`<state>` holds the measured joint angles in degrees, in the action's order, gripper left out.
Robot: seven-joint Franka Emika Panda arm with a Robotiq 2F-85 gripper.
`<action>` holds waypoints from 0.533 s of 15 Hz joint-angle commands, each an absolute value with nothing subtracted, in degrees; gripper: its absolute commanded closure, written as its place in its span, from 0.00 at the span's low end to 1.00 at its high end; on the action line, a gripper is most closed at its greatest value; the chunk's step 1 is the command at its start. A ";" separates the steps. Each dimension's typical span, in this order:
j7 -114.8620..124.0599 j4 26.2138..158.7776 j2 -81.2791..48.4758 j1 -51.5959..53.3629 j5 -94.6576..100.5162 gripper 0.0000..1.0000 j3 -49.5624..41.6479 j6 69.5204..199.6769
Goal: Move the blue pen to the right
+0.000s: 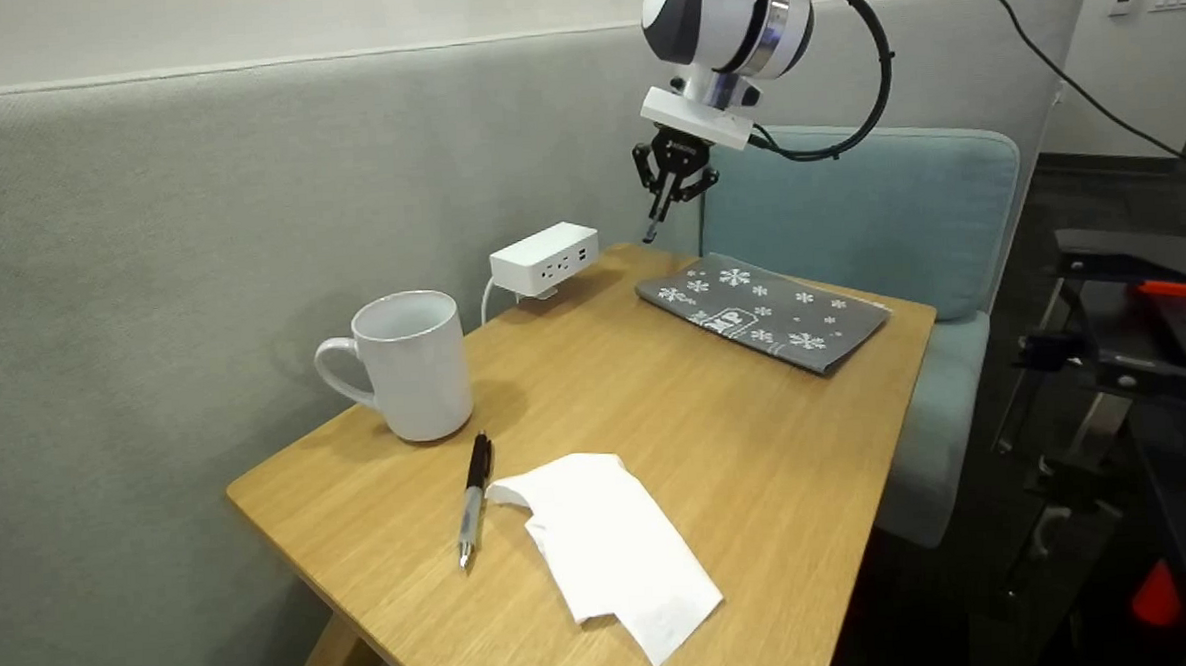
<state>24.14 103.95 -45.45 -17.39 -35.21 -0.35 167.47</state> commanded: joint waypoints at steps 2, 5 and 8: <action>24.08 96.77 -51.11 -17.82 -36.21 0.97 0.75 165.32; 24.97 94.19 -53.96 -16.84 -35.72 0.97 -0.04 165.49; 25.02 93.01 -55.59 -16.26 -35.47 0.97 -0.21 165.69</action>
